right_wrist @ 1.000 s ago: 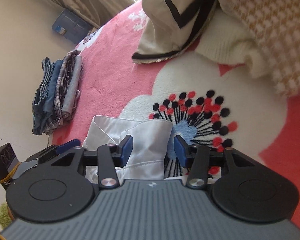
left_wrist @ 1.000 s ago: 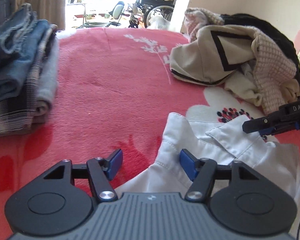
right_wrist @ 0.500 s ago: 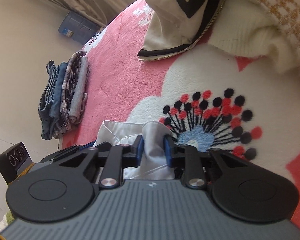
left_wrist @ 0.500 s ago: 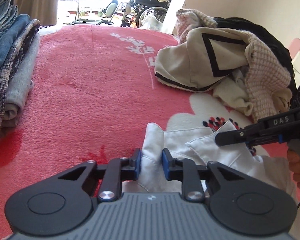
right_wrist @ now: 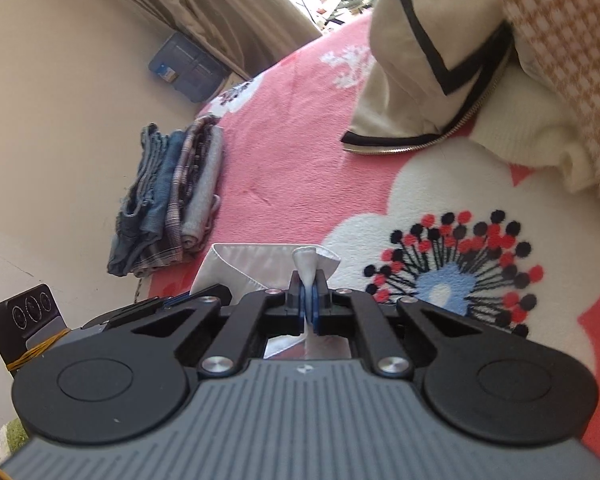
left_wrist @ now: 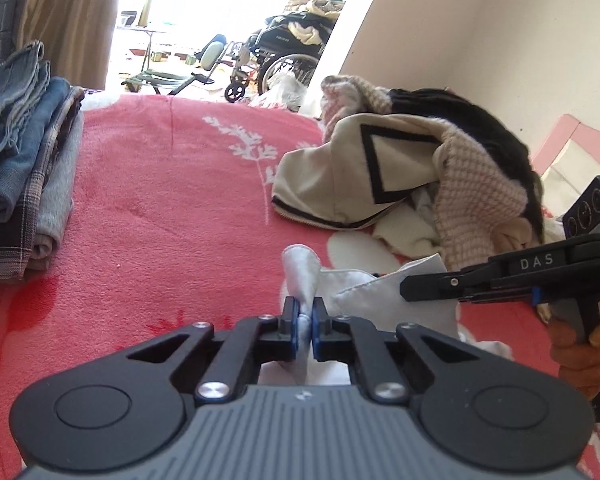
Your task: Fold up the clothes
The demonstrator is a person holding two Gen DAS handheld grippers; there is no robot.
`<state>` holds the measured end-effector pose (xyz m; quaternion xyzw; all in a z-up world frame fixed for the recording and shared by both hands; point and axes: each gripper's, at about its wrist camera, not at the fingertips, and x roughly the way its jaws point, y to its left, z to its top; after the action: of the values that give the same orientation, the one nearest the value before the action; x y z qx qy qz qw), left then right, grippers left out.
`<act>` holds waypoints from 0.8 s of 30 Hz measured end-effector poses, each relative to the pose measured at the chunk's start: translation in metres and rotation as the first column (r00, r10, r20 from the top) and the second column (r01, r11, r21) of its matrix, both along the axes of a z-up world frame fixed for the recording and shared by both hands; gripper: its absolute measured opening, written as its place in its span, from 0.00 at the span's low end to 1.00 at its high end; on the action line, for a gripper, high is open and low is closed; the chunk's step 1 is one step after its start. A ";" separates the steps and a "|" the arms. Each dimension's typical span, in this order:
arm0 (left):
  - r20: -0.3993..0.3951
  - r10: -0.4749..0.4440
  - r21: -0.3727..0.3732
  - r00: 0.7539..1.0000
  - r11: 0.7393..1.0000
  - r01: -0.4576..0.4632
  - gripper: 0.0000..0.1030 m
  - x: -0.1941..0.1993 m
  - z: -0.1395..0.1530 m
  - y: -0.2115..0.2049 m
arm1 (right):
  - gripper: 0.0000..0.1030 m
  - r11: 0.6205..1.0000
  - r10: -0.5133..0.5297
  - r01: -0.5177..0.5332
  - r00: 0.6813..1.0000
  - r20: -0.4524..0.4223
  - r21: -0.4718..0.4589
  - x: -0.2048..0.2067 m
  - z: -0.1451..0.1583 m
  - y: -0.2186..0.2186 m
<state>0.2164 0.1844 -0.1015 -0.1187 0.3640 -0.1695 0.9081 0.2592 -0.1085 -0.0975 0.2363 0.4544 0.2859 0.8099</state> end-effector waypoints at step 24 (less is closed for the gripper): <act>0.209 -0.345 0.065 0.915 0.938 0.339 0.07 -0.275 0.100 -0.017 | 0.02 0.969 0.237 -0.243 0.965 0.115 0.040 -0.238 0.099 0.006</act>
<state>-0.0582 0.1673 -0.0011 -0.0216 0.2800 -0.3326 0.9003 0.0212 -0.1026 0.0017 0.1851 0.4267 0.4067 0.7863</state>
